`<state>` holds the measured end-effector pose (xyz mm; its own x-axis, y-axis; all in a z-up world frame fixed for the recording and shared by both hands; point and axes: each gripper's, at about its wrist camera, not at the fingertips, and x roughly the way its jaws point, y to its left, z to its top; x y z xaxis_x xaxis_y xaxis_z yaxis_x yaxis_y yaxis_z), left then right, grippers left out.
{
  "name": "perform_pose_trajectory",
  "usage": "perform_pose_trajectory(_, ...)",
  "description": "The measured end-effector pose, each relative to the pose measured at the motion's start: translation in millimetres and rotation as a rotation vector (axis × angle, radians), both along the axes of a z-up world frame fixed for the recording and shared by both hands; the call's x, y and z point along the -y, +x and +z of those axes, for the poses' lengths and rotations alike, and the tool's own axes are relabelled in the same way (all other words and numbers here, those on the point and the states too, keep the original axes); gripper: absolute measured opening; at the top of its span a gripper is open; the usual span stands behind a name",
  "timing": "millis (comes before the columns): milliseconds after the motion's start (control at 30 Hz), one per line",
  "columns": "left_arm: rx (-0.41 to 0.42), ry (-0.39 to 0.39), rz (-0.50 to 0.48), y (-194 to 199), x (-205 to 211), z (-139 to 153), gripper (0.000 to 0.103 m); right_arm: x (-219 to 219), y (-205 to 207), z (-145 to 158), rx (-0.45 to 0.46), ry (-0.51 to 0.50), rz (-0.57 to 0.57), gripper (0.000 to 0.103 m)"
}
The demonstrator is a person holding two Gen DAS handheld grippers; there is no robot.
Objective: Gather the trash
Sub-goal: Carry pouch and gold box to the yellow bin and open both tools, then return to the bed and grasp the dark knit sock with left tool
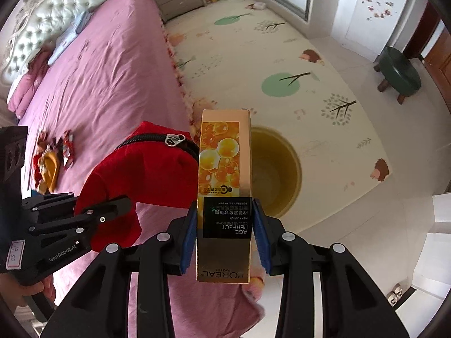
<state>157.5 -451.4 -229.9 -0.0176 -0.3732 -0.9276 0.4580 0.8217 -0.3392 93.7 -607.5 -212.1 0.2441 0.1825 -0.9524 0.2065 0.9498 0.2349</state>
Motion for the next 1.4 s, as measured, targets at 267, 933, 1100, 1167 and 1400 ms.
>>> perform_pose_trajectory(267, 0.047, -0.012, 0.003, 20, 30, 8, 0.080, 41, -3, -5, 0.001, -0.010, -0.093, 0.062)
perform_pose_trajectory(933, 0.093, 0.061, 0.187, -5, -106, 30, 0.080, -93, 26, 33, 0.065, 0.091, 0.161, 0.061)
perform_pose_trajectory(1100, 0.116, 0.089, 0.278, -13, -159, 38, 0.080, -149, 31, 39, 0.074, 0.113, 0.264, 0.061)
perform_pose_trajectory(1167, 0.126, 0.106, 0.313, -18, -181, 39, 0.080, -172, 31, 40, 0.079, 0.120, 0.306, 0.061)
perform_pose_trajectory(1400, 0.126, 0.158, 0.440, -39, -259, 36, 0.080, -248, 29, 35, 0.062, 0.142, 0.447, 0.061)
